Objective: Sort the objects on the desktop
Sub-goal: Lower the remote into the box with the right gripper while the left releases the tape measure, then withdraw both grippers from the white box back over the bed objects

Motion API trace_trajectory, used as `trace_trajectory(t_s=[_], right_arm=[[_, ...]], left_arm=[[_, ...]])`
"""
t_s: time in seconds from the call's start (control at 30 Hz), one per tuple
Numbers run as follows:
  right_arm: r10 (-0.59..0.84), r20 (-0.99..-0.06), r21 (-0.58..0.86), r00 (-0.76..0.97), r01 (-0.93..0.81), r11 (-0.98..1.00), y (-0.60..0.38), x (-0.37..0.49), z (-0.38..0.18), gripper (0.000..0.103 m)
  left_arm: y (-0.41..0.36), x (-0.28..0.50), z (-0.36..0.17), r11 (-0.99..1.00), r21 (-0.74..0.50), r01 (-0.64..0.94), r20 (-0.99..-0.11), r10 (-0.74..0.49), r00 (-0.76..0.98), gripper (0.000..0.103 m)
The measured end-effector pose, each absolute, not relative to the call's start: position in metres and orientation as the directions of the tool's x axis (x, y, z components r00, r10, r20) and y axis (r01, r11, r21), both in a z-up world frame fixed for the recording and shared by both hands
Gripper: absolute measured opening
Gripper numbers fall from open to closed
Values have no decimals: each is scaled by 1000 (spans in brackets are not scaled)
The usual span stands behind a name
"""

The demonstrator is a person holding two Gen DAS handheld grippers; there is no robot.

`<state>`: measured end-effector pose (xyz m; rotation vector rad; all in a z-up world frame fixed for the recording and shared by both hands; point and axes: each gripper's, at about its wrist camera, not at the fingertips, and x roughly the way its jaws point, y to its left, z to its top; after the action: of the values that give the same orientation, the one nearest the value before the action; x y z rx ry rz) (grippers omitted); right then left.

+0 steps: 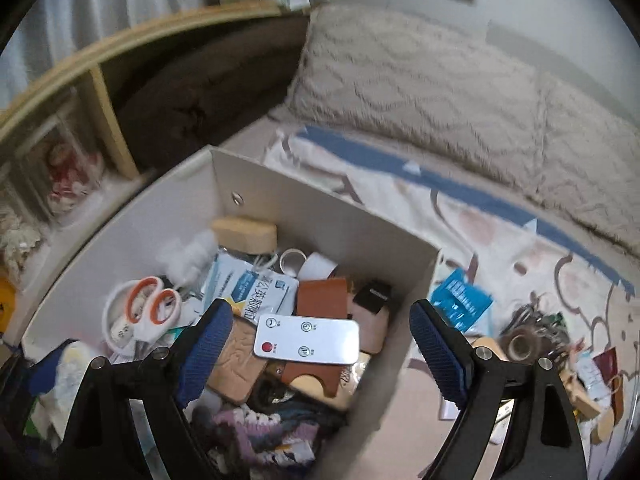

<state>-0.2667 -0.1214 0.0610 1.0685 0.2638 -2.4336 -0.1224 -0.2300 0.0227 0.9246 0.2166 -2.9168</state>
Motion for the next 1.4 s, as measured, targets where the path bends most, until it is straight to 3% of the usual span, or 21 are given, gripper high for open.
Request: trace_trajectory(t_s=[0.3,0.73,0.8,0.87,1.4], right_arm=[[-387,-667,32,-637,494,-869,-75,-235,79,90],[-514,-623,181,-590,531,-828,-27,-177,61,90],[-527,-618,208,-583,525,-825,-19,-171,58,90],[-530,-617,222,-581,518,-826,-14,-166,54,90],[-488,-572,185,-660,476,-860,8,-151,48,90]], left_arm=[[-216,-124,20,-992,-108,70,-599,9,-801,55],[-195,-128,13,-997,-75,17,-632,35,-774,55],[-193,-126,14,-998,-57,20,-615,19,-788,61],[-194,-124,17,-997,-63,32,-597,12,-802,85],[-189,-124,24,-996,-62,63,-577,-16,-816,86]])
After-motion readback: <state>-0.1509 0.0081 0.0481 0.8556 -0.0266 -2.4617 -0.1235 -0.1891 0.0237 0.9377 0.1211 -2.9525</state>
